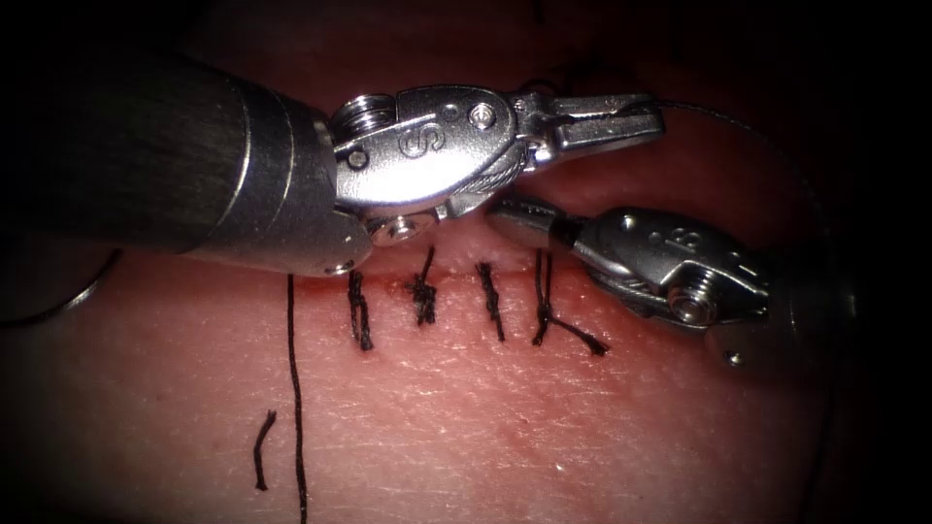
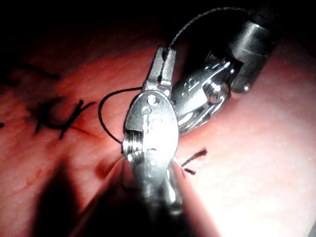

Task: Wound Closure
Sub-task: Tension the suture with the left gripper with cutting it with the right gripper

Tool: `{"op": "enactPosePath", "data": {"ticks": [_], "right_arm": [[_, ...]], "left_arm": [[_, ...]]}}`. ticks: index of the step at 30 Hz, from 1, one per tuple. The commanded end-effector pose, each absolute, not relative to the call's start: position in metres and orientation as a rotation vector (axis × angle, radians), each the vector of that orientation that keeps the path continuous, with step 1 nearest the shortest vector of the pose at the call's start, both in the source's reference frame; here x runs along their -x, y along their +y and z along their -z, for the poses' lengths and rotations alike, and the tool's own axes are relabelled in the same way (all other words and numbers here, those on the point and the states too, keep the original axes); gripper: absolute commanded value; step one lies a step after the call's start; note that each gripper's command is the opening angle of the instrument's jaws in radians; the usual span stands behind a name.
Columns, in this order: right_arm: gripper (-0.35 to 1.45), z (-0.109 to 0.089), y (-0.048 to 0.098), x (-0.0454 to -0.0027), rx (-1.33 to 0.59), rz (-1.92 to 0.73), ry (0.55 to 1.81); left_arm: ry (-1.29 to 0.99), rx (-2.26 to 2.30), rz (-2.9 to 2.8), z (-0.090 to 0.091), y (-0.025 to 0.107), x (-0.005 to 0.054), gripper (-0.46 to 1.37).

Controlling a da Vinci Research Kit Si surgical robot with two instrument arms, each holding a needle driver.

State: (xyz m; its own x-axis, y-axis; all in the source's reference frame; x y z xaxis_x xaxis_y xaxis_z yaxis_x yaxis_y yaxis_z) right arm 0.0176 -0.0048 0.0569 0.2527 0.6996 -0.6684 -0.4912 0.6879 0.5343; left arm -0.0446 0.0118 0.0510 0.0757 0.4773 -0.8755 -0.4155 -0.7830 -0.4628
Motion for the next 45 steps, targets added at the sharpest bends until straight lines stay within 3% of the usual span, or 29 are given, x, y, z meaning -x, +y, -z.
{"op": "enactPosePath", "data": {"ticks": [1, 11, 12, 13, 14, 15, 18, 20, 26, 45], "right_arm": [[-0.35, -0.0568, -0.0049, -0.0176, -0.233, -0.82, 1.032], [-0.35, -0.0567, -0.0048, -0.0176, -0.233, -0.821, 1.032], [-0.28, -0.0567, -0.0048, -0.0176, -0.233, -0.821, 1.032], [0.1, -0.0568, -0.0048, -0.0176, -0.233, -0.821, 1.032], [0.31, -0.0568, -0.0048, -0.0176, -0.233, -0.821, 1.032], [0.4, -0.0568, -0.0048, -0.0175, -0.233, -0.821, 1.032], [1.06, -0.0568, -0.0046, -0.0176, -0.233, -0.822, 1.031], [1.27, -0.0569, -0.0045, -0.0175, -0.223, -0.83, 1.024], [1.34, -0.0569, -0.0045, -0.0175, -0.233, -0.845, 1.024], [1.27, -0.0576, -0.0074, -0.017, -0.221, -0.824, 1.029]], "left_arm": [[-0.064, 1.718, -1.778, -0.051, 0.0118, 0.0447, -0.35], [-0.063, 1.719, -1.779, -0.0508, 0.0122, 0.0447, -0.35], [-0.058, 1.721, -1.783, -0.0508, 0.0122, 0.0447, -0.35], [-0.058, 1.721, -1.783, -0.0508, 0.0123, 0.0447, -0.35], [-0.059, 1.721, -1.783, -0.0508, 0.0123, 0.0447, -0.35], [-0.059, 1.722, -1.783, -0.0508, 0.0123, 0.0447, -0.35], [-0.059, 1.722, -1.783, -0.0507, 0.0124, 0.0447, -0.35], [-0.064, 1.726, -1.783, -0.0507, 0.0123, 0.0447, -0.35], [-0.061, 1.729, -1.787, -0.0507, 0.0125, 0.0446, -0.35], [-0.069, 1.733, -1.791, -0.0494, 0.0134, 0.0443, -0.35]]}}
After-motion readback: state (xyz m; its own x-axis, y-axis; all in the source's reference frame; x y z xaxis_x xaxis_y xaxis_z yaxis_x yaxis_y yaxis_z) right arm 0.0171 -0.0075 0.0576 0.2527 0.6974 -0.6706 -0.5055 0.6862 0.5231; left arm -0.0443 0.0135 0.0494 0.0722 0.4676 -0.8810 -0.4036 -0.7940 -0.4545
